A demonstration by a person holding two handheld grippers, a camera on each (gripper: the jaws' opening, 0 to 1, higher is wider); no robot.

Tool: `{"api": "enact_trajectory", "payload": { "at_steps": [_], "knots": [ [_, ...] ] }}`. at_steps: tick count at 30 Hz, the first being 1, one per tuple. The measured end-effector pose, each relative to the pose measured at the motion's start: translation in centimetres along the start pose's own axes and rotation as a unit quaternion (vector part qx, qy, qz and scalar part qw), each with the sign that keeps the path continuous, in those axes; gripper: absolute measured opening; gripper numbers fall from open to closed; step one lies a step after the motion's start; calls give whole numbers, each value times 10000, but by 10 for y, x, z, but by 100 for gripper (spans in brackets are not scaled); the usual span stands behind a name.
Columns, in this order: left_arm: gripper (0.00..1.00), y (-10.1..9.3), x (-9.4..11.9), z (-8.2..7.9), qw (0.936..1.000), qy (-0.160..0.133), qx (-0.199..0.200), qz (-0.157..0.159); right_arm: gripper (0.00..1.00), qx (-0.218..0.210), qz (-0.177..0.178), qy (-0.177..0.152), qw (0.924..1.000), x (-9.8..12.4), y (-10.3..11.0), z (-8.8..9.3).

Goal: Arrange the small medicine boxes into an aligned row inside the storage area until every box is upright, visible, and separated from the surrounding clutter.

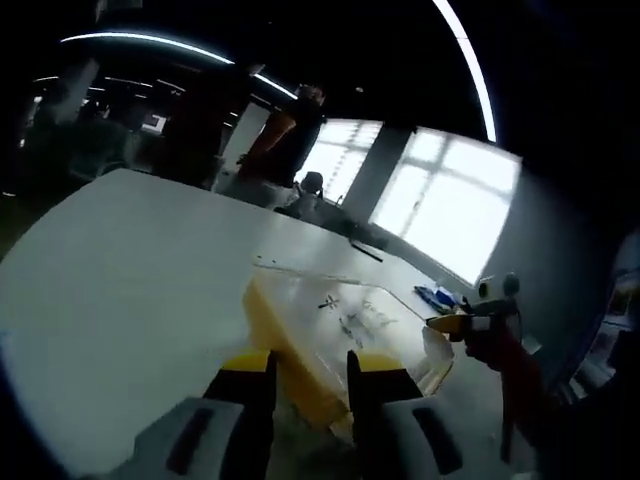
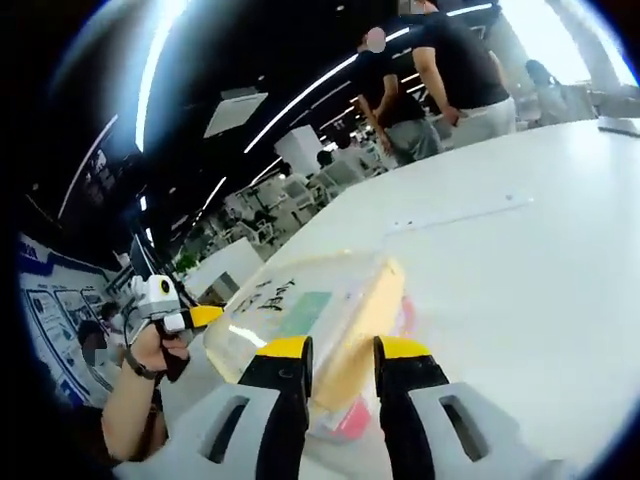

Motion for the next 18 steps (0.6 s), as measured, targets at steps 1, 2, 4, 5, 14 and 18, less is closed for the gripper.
{"api": "enact_trajectory", "payload": {
  "at_steps": [1, 2, 4, 5, 14, 18],
  "knots": [
    [27, -1, 0, 1, 10000, 83, -24, -5, 22, -39, -1, 37, 10000, 0, 0, 0],
    [27, -1, 0, 2, 9999, 148, 1, 35, 22, -49, -1, 49, 10000, 0, 0, 0],
    [29, -9, -2, 9, 9969, 430, 440, 482, 22, -52, -6, 121, 9999, -2, 0, -1],
    [29, -6, -2, 11, 9945, 525, 727, 542, 22, -59, 0, 158, 9999, -3, -1, -1],
    [29, 4, -6, 3, 9970, 403, 563, 355, 33, -791, 18, 384, 9961, -13, 12, 14],
    [29, 10, -9, 3, 9969, 271, 670, 324, 34, -766, 123, 252, 9967, -11, 11, 14]
  ]
}}
Point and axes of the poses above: the point that each gripper's makers call its tool centre point, and the gripper's own axes: x roughly backward along the fingers, y roughly to its left, z roughly out of its underside, the point moved 1 cm from there along x, roughly backward along the fingers, and after that the axes turned 5 degrees about y, right-handed, at the moved point
